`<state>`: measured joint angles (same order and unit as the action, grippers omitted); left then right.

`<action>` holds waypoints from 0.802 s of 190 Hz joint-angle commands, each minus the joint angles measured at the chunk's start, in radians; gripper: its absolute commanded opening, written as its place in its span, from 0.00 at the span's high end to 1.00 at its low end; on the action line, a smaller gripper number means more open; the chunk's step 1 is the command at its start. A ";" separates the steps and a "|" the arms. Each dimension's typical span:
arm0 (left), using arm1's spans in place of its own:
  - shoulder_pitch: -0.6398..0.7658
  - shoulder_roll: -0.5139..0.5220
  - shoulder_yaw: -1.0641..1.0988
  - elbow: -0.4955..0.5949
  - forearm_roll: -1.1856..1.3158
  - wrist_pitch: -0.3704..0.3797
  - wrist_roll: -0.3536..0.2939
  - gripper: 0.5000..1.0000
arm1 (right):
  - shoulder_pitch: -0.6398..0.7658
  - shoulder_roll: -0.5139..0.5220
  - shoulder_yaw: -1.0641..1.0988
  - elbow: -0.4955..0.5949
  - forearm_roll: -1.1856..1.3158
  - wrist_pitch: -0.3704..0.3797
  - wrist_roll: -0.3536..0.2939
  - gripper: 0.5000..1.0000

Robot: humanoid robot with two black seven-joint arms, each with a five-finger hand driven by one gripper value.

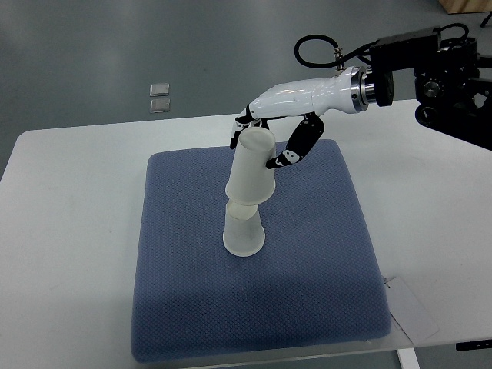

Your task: Stack paper cups

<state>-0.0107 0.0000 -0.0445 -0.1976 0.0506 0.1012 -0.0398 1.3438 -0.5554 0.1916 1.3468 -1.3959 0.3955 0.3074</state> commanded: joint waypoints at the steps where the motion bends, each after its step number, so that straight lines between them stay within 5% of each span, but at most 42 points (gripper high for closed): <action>1: 0.000 0.000 0.000 0.000 0.000 0.000 0.000 0.00 | 0.000 0.019 0.000 0.002 0.000 0.000 -0.004 0.91; 152: 0.000 0.000 0.000 0.000 0.000 0.000 0.000 0.00 | -0.031 0.063 -0.011 0.000 -0.032 -0.010 -0.025 0.88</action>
<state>-0.0107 0.0000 -0.0445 -0.1978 0.0506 0.1012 -0.0397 1.3121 -0.4891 0.1823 1.3477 -1.4250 0.3848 0.2822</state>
